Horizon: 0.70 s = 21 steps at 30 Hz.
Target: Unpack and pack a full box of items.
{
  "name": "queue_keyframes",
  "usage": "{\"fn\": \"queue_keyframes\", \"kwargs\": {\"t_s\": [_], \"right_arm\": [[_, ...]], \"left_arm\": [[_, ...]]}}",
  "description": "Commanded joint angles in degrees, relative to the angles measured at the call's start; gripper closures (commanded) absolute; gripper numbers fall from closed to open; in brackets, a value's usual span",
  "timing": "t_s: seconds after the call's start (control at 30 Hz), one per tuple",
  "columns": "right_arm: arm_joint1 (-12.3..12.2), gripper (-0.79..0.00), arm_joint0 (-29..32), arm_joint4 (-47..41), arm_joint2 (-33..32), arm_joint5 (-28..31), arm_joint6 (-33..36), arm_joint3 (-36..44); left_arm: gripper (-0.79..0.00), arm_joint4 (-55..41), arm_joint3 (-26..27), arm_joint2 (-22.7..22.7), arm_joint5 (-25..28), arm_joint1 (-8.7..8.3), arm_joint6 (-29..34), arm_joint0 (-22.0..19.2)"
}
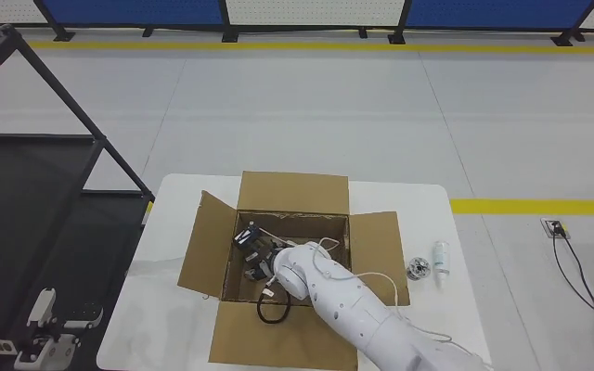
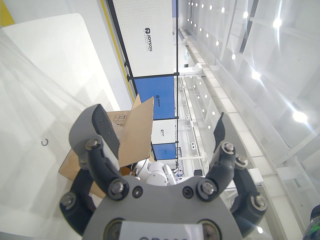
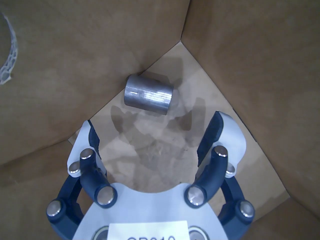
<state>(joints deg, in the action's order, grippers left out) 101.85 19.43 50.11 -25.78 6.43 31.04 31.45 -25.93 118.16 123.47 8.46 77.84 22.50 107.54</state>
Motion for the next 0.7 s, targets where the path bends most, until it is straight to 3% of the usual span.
{"fn": "queue_keyframes", "kwargs": {"t_s": [0.0, 0.37, 0.43, 0.5, 0.57, 0.67], "right_arm": [[1.00, -0.785, -0.37, -0.18, 0.20, 0.15, -0.68, -2.09], [5.83, -0.785, -1.56, 0.09, 0.98, 1.64, -5.77, -11.12], [6.52, -0.650, -1.62, 0.46, 1.05, 0.93, -7.03, -12.24], [7.16, -0.588, -1.67, 1.02, 1.14, -0.58, -8.26, -13.31], [7.76, -0.391, -1.64, 1.42, 1.19, -1.52, -9.15, -14.17], [8.49, -0.360, -1.78, 1.65, 1.07, -1.83, -9.89, -15.61]], "left_arm": [[-0.785, 0.02, -0.01, 0.01, 0.10, 0.00, -0.15, 0.00], [-0.785, -0.09, -0.29, 0.04, 0.15, -0.03, -0.55, -0.19], [-0.785, -0.17, -0.36, 0.04, 0.19, -0.03, -0.64, -0.19], [-0.785, -0.21, -0.42, 0.10, 0.24, -0.04, -0.60, -0.16], [-0.785, -0.32, -0.54, 0.23, 0.43, -0.03, -0.66, -0.13], [-0.785, -0.46, -0.61, 0.29, 0.55, -0.03, -0.70, -0.09]]}}
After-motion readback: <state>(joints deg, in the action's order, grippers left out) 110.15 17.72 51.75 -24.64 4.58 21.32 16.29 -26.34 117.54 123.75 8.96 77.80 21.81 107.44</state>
